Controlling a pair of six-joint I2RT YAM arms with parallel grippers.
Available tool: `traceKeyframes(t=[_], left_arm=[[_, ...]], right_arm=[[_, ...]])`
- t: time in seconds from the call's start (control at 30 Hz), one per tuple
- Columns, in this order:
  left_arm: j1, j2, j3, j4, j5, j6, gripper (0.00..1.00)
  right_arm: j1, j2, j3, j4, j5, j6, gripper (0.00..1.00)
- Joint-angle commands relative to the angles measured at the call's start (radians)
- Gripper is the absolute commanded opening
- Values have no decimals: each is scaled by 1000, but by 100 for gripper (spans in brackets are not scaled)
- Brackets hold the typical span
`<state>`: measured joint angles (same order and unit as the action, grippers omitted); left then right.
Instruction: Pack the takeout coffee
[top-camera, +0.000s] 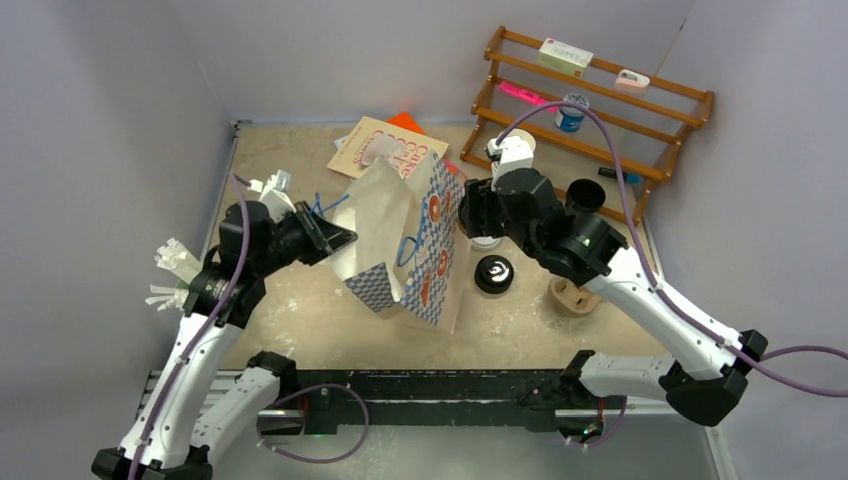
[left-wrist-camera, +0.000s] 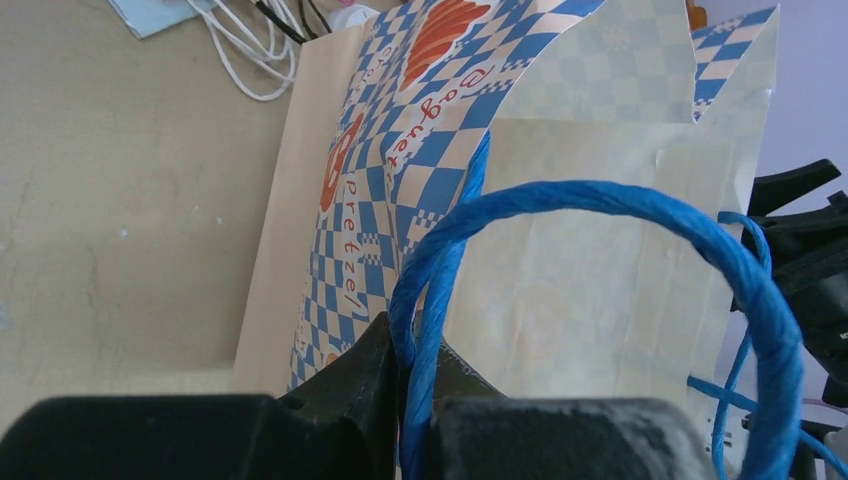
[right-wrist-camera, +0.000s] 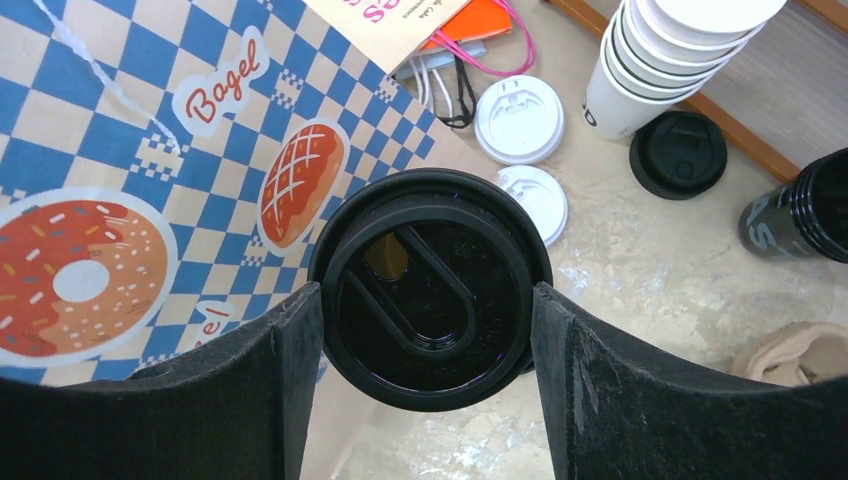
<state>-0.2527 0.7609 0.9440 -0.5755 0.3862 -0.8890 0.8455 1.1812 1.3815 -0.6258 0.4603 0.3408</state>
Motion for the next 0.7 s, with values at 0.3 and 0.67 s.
traceKeyframes(t=[0.3,0.67], left_arm=[[-437,115,41,112,-370,-80,32],[-572,170,306,-139,-565,96,76]], right_arm=[[-108,68,-60,144,-47,35,45],[-124,99,-65,183,-124,37,44]])
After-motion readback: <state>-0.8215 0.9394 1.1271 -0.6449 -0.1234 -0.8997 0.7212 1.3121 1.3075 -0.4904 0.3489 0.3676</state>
